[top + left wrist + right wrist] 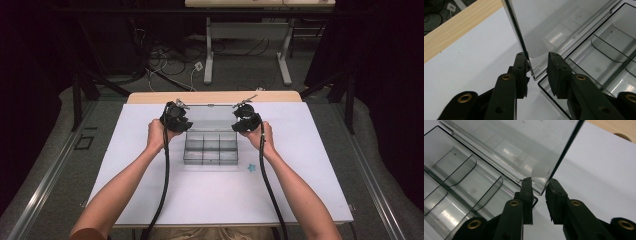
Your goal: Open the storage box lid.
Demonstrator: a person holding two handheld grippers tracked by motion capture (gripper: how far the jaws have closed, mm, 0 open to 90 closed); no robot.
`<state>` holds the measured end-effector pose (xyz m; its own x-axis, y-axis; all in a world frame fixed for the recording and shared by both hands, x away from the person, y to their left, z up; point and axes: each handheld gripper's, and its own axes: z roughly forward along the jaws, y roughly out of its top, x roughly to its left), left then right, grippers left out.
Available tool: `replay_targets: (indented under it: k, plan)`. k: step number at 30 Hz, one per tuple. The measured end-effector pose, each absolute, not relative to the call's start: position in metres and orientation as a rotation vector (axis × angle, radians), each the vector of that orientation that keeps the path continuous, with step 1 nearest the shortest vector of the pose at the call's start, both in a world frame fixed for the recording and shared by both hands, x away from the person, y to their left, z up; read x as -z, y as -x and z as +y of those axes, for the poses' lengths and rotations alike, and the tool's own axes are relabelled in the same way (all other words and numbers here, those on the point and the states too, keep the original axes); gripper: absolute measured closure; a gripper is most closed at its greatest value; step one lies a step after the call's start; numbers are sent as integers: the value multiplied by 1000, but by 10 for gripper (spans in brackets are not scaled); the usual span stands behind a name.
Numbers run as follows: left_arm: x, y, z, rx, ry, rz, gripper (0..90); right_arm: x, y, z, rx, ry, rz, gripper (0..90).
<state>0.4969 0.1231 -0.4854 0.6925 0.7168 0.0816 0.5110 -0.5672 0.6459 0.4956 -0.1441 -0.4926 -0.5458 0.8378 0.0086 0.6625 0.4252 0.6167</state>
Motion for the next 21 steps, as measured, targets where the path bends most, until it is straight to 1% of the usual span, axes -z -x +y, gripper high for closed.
replay_targets:
  k: [21]
  plan:
    - [486, -505, 120, -456, -2319, 963, 662, 495, -501, -145, -846, -1310, 2371, 749]
